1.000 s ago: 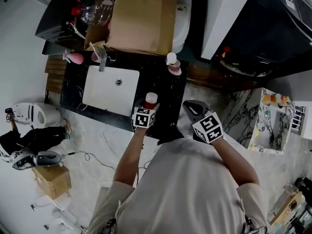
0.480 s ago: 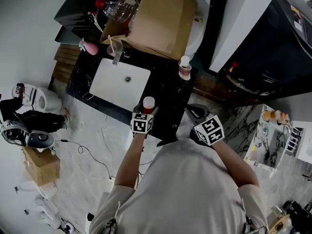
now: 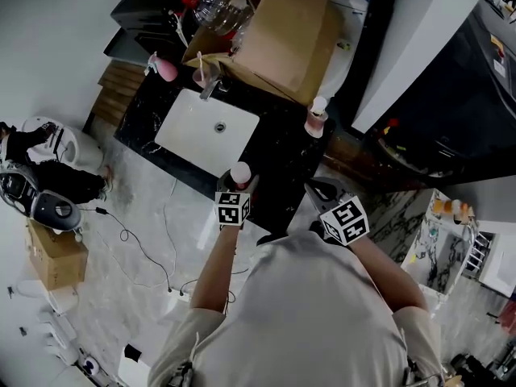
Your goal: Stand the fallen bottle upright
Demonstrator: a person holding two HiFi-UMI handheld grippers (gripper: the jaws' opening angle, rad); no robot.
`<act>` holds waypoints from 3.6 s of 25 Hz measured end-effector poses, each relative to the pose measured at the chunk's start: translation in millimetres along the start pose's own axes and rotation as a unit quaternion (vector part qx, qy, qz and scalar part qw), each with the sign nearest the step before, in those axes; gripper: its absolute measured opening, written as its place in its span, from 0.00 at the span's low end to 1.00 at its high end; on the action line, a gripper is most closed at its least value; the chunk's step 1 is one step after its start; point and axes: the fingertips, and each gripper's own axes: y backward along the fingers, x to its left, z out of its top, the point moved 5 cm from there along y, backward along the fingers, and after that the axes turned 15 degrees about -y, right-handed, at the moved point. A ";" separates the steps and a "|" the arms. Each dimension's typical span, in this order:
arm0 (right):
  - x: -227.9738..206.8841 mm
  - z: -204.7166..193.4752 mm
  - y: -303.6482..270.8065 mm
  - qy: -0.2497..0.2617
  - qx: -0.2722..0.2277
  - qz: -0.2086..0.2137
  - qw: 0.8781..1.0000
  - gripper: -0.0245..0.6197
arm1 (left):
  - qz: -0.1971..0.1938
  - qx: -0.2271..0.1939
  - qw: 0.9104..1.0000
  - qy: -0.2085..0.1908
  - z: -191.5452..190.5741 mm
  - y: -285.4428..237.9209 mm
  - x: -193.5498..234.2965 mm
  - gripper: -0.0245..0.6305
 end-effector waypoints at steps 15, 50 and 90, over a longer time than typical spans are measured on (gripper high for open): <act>16.0 -1.1 3.5 0.017 0.000 0.004 1.000 0.10 | 0.037 -0.078 0.996 -0.008 -4.7 18.1 -9.1 0.48; 33.4 -13.9 22.3 0.049 -0.001 0.064 0.997 0.10 | 0.095 -0.090 0.989 0.062 -28.9 77.0 -36.6 0.56; 135.5 -17.2 50.8 0.071 -0.034 0.130 0.988 0.10 | 0.083 -0.130 0.985 0.082 -23.6 252.1 -90.8 0.22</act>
